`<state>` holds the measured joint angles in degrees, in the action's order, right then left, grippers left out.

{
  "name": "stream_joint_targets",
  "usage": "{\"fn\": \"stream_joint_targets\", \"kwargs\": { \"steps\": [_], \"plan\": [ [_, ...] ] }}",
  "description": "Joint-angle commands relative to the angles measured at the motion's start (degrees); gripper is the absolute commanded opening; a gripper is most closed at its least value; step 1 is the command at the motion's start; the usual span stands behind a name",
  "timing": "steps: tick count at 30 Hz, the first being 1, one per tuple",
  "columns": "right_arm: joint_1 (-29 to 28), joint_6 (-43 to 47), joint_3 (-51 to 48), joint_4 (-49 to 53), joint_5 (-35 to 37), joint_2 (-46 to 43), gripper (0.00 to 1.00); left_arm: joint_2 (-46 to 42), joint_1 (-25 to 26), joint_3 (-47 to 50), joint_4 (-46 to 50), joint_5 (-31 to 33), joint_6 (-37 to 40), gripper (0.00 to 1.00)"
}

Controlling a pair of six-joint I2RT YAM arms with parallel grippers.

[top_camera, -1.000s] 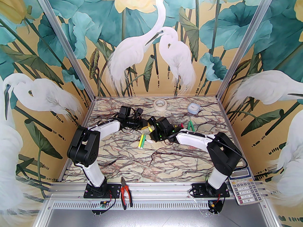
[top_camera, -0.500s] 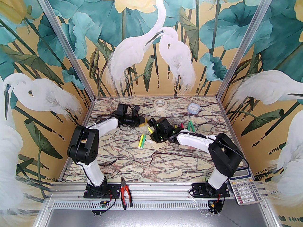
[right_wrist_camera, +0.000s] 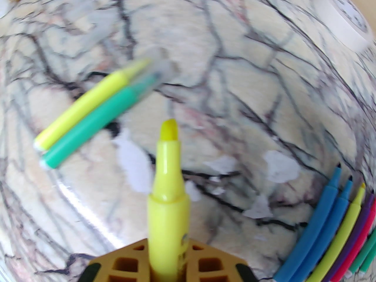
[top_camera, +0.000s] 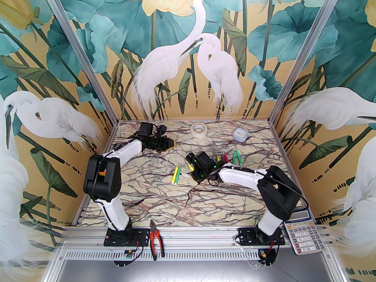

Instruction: Open the pen caps

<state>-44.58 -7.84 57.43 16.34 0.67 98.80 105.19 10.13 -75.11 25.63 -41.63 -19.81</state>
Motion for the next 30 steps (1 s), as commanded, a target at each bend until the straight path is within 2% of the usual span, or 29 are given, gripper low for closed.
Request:
{"fn": "stream_joint_targets", "kwargs": {
  "steps": [1,7,11,15,25,30],
  "plan": [
    [1.29,-4.92,2.24,-0.47,5.63,2.55,0.00,-3.46,0.23,0.40,8.98,8.30,5.92,0.00],
    [3.89,-9.71,5.53,1.06,8.27,6.40,0.00,-4.21,2.08,0.25,17.59,17.47,11.40,0.01],
    [5.30,-11.52,6.36,1.58,8.42,7.66,0.00,-2.25,5.20,-1.10,21.46,24.10,13.64,0.01],
    [6.21,-12.64,6.51,2.21,8.71,8.14,0.00,0.64,7.55,-3.40,23.87,27.90,14.67,0.01],
    [6.58,-14.04,6.71,2.78,9.53,9.50,0.00,5.61,10.87,-7.40,27.51,31.68,16.93,0.06],
    [6.65,-14.05,6.81,2.72,9.84,9.93,0.00,7.51,11.39,-7.67,26.93,31.60,16.62,0.07]
  ]
}}
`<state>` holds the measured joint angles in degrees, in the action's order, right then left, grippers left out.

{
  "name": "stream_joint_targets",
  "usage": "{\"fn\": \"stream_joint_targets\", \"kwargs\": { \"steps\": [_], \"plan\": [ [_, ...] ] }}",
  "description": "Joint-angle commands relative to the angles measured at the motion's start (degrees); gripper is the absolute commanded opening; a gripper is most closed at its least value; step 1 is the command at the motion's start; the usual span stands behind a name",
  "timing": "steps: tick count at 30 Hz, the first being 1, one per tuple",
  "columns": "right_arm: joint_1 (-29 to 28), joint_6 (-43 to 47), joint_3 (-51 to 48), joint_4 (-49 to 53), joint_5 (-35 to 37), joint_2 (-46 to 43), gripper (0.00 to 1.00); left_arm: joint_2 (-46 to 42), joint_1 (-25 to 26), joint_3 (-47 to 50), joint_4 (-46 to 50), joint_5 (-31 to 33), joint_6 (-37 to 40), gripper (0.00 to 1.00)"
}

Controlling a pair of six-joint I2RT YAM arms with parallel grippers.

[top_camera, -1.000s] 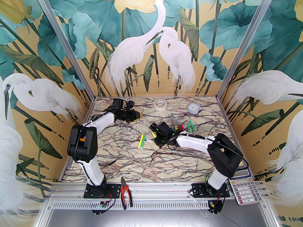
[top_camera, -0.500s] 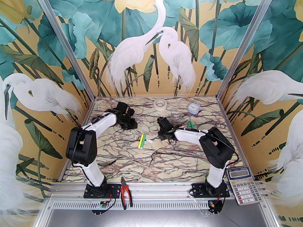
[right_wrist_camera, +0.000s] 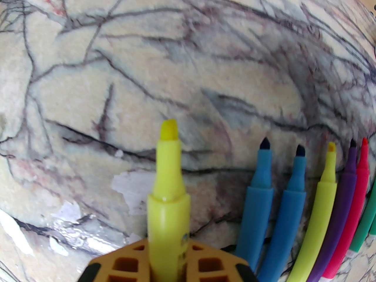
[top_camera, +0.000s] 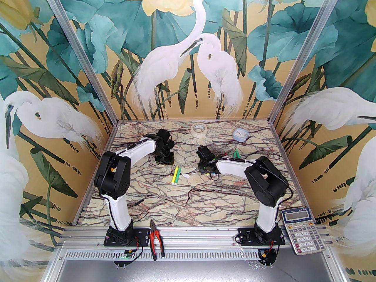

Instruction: Open the pen caps

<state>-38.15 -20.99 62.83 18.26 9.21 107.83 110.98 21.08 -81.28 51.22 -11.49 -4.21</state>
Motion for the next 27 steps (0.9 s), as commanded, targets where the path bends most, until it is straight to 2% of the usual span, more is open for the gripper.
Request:
{"fn": "stream_joint_targets", "kwargs": {
  "steps": [1,9,16,22,27],
  "plan": [
    [0.35,-0.89,1.52,0.89,1.44,0.98,0.00,2.15,0.53,-1.76,1.42,1.50,0.96,0.08],
    [0.45,-0.54,2.50,1.94,1.63,1.96,0.00,5.00,1.41,-2.17,0.89,2.32,0.44,0.15],
    [0.44,-0.54,2.88,2.76,2.48,2.38,0.04,6.34,1.43,-2.41,0.15,4.00,-0.14,0.22],
    [0.43,-0.46,3.41,4.06,4.07,2.31,0.13,7.06,1.39,-2.81,-0.43,4.66,-0.97,0.28],
    [0.45,-0.34,3.74,4.93,4.81,2.19,0.16,6.80,1.40,-2.93,-0.16,5.18,-0.99,0.30]
  ]
}}
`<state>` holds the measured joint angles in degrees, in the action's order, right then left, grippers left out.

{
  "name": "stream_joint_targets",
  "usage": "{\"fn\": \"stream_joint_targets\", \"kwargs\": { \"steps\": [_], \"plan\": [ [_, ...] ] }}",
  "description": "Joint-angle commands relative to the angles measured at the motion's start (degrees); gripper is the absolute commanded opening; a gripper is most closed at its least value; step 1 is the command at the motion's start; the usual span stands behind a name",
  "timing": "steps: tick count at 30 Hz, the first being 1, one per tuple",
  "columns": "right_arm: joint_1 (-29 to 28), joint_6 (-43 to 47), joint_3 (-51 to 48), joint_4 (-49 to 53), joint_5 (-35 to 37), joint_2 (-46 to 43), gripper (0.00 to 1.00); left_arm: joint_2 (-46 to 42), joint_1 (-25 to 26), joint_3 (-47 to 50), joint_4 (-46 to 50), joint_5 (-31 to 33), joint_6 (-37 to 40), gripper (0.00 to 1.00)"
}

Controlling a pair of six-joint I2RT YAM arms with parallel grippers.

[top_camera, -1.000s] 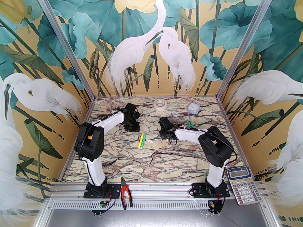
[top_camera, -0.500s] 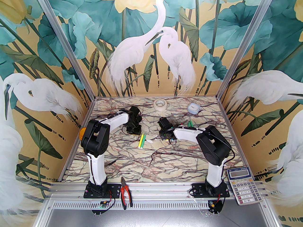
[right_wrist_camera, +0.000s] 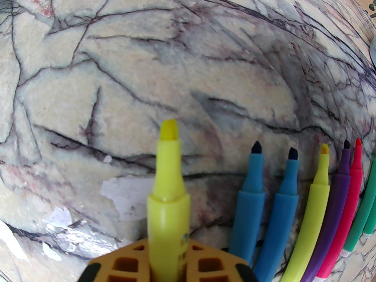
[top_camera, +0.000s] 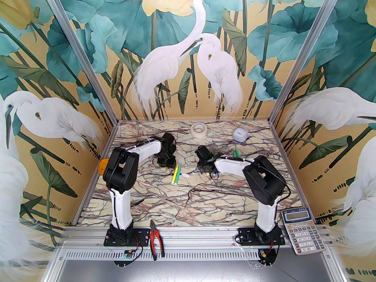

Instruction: Open the pen caps

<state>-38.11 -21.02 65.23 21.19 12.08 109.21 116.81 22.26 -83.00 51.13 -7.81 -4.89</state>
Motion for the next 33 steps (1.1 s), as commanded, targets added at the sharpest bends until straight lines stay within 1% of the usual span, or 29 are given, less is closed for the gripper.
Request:
{"fn": "stream_joint_targets", "kwargs": {
  "steps": [1,7,10,12,15,19,23,26,31,33],
  "plan": [
    [0.32,-0.26,1.52,2.25,2.14,0.76,0.17,0.66,0.24,-1.13,-0.20,1.34,-0.38,0.30],
    [0.39,0.31,2.42,4.25,4.25,-0.03,0.23,-2.53,0.20,-0.21,-1.98,-0.97,-0.82,0.33],
    [0.40,0.84,2.49,4.98,4.97,-0.74,0.26,-4.32,0.15,0.21,-3.13,-1.41,-1.26,0.36],
    [0.36,1.06,2.52,5.30,5.49,-0.99,0.28,-5.36,0.06,0.54,-3.96,-1.42,-1.60,0.39],
    [0.29,1.14,2.61,5.83,6.02,-1.44,0.29,-6.75,-0.24,1.44,-5.26,-1.70,-2.18,0.39],
    [-0.19,1.58,3.00,7.00,5.92,-2.81,0.31,-10.78,-1.70,4.95,-9.33,-2.99,-3.95,0.42],
    [-1.63,2.22,4.83,8.75,4.16,-3.99,0.34,-15.38,-5.31,9.62,-14.77,-7.27,-5.93,0.49],
    [-3.47,1.58,7.20,9.93,2.04,-3.56,0.35,-18.31,-8.05,13.14,-18.28,-8.96,-7.19,0.54],
    [-6.21,-2.28,10.18,8.76,-5.16,-2.02,0.39,-22.71,-11.40,18.72,-22.92,-7.87,-8.97,0.61],
    [-7.15,-3.84,11.17,7.70,-8.28,-1.05,0.40,-24.49,-12.64,20.79,-24.48,-7.26,-10.08,0.62]
  ]
}}
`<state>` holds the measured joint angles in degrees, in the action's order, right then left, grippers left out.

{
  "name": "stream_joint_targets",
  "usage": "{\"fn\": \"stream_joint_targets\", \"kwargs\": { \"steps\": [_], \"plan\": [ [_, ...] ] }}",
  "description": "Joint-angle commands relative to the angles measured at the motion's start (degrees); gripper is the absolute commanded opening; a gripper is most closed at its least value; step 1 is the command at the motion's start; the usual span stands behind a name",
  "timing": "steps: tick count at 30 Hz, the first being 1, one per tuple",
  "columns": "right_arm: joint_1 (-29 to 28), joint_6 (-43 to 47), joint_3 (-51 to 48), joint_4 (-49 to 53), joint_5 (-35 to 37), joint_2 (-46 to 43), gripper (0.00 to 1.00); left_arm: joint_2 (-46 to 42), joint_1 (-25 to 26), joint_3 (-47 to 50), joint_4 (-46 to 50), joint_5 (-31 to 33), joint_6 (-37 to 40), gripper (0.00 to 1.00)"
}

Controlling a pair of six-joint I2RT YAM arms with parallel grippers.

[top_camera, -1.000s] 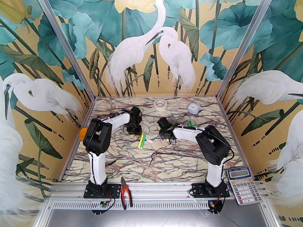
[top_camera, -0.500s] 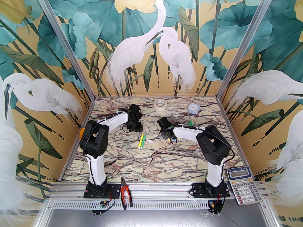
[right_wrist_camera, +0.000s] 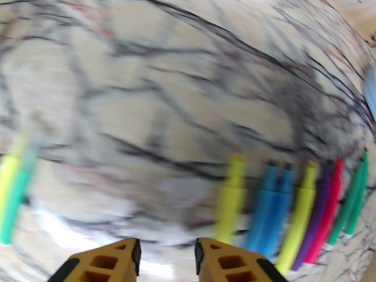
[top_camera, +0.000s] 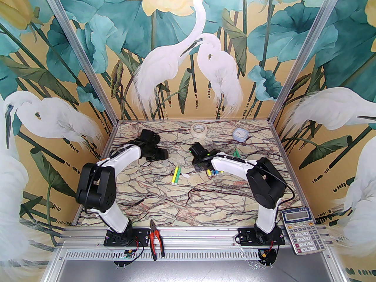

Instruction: Open the pen caps

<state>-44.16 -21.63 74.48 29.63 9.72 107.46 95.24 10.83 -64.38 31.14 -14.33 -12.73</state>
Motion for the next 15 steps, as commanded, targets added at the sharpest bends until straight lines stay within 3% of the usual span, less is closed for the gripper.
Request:
{"fn": "stream_joint_targets", "kwargs": {
  "steps": [1,15],
  "plan": [
    [-1.59,-3.96,2.41,-1.13,-7.17,1.34,0.41,-3.88,-1.70,3.21,-5.17,-0.11,-2.55,0.63],
    [-5.40,-4.87,10.27,1.35,-13.39,9.61,0.44,-9.52,-5.38,10.46,-8.99,1.41,-2.44,0.68]
  ]
}}
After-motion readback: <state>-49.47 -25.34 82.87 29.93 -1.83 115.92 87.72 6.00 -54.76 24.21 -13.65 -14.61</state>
